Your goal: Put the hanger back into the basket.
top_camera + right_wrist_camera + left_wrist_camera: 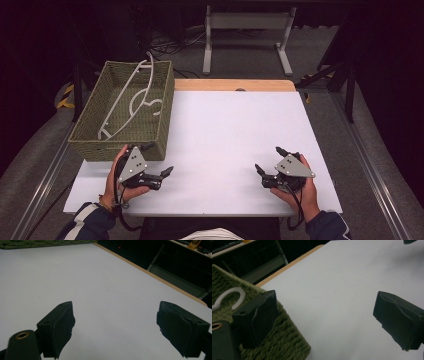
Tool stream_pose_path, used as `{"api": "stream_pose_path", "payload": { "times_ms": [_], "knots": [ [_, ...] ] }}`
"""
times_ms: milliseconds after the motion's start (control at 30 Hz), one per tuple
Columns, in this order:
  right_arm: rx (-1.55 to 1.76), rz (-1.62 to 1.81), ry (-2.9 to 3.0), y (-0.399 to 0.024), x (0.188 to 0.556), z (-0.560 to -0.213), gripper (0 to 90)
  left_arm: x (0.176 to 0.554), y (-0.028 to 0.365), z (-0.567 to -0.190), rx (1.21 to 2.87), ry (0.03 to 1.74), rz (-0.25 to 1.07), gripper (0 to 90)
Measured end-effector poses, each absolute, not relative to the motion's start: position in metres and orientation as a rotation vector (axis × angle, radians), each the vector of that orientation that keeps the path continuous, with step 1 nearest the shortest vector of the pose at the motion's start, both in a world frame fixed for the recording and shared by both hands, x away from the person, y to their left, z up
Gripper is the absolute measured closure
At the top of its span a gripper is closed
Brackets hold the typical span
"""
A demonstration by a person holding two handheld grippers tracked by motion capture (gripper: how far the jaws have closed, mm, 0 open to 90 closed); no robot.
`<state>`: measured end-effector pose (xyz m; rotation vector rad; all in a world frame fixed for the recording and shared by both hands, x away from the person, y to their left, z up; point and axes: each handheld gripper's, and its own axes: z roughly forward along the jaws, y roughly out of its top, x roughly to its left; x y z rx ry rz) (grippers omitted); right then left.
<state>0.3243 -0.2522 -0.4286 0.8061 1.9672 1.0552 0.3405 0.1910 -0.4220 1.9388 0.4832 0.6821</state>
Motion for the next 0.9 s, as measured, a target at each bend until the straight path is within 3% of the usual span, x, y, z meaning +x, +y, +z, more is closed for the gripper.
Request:
{"api": "stream_pose_path", "payload": {
  "times_ms": [400, 900],
  "knots": [
    [0.771, 1.074, 1.986, -0.249, 0.324, -0.431, 12.5, 0.337, 0.212, -0.443, 1.962, 0.553, 0.645, 4.3],
    [0.753, 1.070, 1.980, -0.252, 0.322, -0.430, 12.5, 0.338, 0.206, -0.445, 1.957, 0.574, 0.644, 3.6]
  ]
}}
